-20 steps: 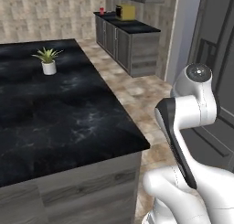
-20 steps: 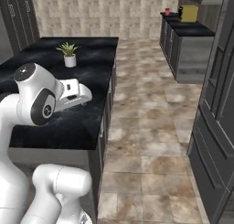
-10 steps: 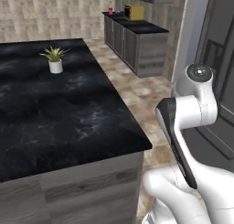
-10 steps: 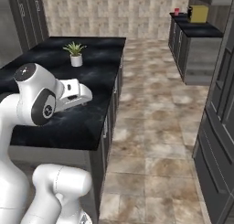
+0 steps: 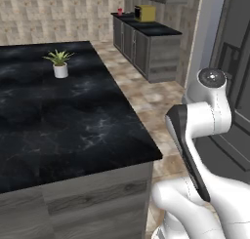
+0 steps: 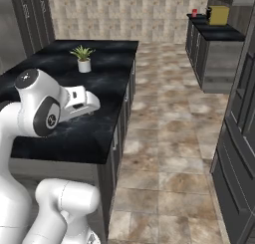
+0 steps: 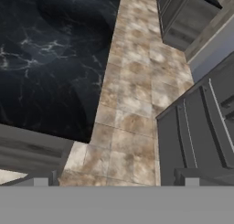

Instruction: Pick the bar and boxed food from the counter and place them in the cabinets closest to them.

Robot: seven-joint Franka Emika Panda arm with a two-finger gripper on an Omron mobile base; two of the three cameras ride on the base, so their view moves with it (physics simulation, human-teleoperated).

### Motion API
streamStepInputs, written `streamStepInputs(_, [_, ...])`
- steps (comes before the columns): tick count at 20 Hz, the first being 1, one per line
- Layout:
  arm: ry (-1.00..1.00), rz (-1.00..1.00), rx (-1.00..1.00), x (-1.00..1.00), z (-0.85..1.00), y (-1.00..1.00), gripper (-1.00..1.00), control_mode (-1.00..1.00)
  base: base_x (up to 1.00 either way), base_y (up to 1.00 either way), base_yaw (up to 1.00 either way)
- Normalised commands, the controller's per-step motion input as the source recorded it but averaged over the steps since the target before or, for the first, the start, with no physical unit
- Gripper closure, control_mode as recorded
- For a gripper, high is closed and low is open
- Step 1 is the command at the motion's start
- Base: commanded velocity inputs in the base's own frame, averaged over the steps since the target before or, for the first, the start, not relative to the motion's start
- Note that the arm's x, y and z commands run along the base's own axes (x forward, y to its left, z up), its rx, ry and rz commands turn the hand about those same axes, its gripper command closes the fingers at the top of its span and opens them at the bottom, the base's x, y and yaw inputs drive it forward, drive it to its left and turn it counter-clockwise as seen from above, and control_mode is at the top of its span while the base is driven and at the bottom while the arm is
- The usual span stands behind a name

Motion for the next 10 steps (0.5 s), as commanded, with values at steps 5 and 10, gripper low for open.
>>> streamStepInputs(5, [0.00, 0.00, 0.00, 0.00, 0.00, 0.00, -1.00, 1.00, 0.14, -0.48, 0.02])
streamStepInputs(10, [0.00, 0.00, 0.00, 0.00, 0.00, 0.00, -1.00, 1.00, 0.24, -0.53, 0.05])
